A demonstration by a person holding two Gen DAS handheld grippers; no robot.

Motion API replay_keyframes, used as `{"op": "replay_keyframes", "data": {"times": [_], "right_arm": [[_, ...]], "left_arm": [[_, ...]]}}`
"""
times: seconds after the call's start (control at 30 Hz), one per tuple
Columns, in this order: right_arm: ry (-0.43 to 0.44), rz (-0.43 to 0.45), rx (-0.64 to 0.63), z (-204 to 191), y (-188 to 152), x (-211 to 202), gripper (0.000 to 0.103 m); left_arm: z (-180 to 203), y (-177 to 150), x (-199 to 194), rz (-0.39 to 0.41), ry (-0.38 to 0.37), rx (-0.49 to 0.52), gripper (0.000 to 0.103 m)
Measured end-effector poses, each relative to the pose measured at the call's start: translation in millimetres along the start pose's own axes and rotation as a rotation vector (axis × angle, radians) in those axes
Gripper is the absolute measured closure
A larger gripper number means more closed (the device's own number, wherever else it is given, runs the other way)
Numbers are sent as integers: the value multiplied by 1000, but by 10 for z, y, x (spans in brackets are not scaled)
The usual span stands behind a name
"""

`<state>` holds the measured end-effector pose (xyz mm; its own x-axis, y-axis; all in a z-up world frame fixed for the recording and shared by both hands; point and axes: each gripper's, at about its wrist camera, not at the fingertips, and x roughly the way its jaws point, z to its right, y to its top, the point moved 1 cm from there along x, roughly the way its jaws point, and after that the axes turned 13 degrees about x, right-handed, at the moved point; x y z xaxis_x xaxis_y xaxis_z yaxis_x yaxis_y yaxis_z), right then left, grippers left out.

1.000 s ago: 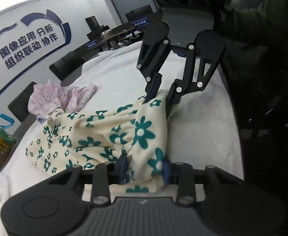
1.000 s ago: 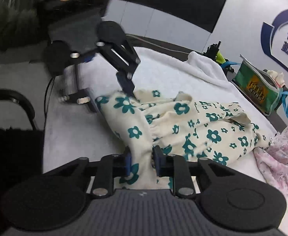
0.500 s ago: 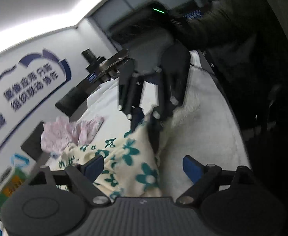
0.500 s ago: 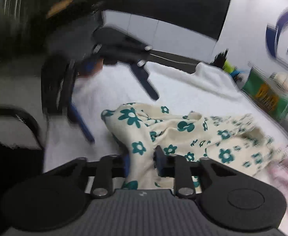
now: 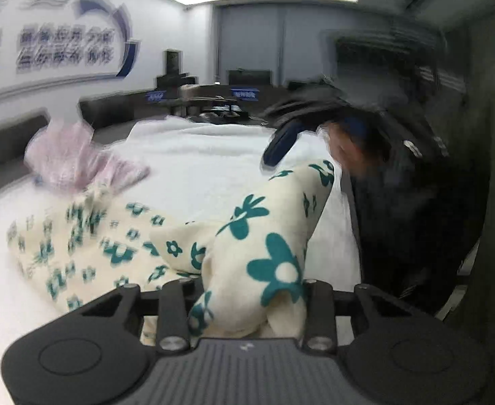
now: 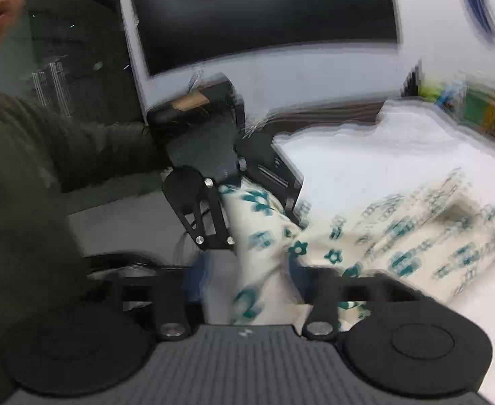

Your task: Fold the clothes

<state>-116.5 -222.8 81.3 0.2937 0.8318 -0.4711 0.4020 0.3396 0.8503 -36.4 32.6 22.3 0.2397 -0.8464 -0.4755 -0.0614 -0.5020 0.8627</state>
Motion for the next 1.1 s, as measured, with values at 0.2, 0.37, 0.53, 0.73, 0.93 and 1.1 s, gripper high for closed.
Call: {"op": "replay_keyframes", "data": {"times": [0.2,0.37,0.53,0.73,0.93,1.1], "right_arm": [[-306,106,-269,-194,-457,262,36],[-13,48,165,208,-374,236,81],[136,104,471,506,-425,75,81],[80,165,794,1079,-467,194,79],[-6,138,928,1221,-534,310,79],[-105,191,899,1091,-602,92,66]], "left_arm": [[-265,-43,-11,32,-100,-215,67],[-154,-64,-82,54,-199,-371,66],[-302,-159,-114,135,-89,-614,46],[-579,-306,-50,119,191,-830,44],[-445,-293,78,107,318,-853,49],[-318,-211,-6,89,409,-788,40]]}}
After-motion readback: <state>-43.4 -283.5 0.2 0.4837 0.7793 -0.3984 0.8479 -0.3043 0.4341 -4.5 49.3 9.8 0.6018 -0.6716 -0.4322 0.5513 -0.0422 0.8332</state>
